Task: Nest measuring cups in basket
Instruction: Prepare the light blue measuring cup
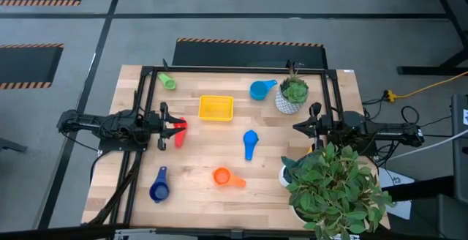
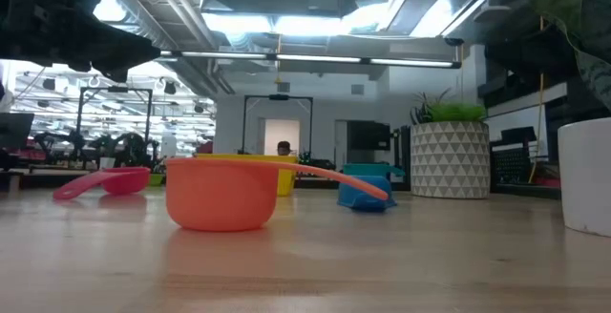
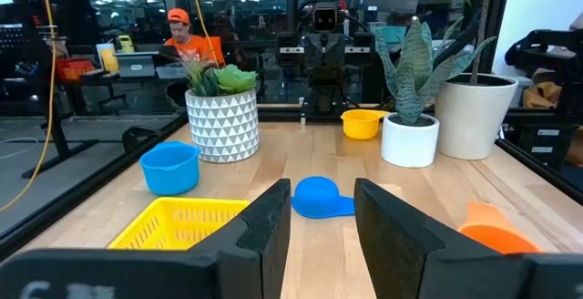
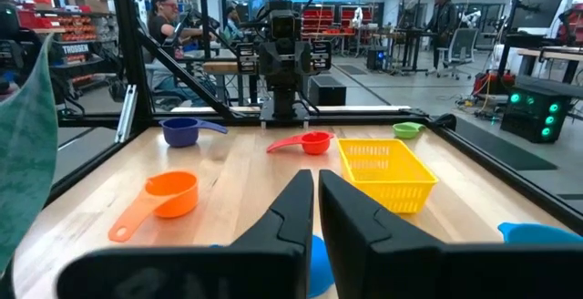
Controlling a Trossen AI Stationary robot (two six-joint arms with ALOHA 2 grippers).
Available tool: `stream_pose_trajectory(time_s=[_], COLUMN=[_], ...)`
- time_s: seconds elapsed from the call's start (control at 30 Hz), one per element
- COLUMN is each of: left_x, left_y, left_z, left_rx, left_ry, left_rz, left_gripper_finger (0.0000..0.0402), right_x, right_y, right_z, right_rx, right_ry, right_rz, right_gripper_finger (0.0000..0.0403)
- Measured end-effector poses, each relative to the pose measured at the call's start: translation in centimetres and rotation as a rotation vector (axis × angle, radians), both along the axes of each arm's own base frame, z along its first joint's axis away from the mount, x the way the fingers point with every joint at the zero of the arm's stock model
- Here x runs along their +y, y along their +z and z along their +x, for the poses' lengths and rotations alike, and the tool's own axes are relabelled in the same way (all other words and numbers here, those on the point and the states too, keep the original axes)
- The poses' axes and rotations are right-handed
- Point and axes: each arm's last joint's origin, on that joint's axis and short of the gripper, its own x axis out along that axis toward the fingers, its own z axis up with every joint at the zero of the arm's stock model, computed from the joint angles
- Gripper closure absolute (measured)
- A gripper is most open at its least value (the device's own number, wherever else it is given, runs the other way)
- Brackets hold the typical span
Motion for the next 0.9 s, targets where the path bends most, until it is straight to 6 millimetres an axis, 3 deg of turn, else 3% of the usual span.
stream_pose_trajectory(time_s=[0.3, 0.43, 0.9], left_x=[0.0, 0.0, 0.0], left_y=[0.0, 0.0, 0.0], left_z=[0.0, 0.0, 0.0], left_rx=[0.0, 0.0, -0.001], left_ry=[0.0, 0.0, 0.006], left_rz=[0.0, 0.0, -0.001], left_gripper_finger=[0.0285, 0.0285, 0.0285], right_x=[0.0, 0.0, 0.0], right_y=[0.9, 1.6, 3.3], right_z=[-0.1, -0.2, -0.7], right_rx=[-0.092, -0.167, -0.35], right_ry=[0.003, 0.008, 0.017], right_rz=[0.048, 0.083, 0.096], right_gripper_finger=[0.0374, 0.0355, 0.0152])
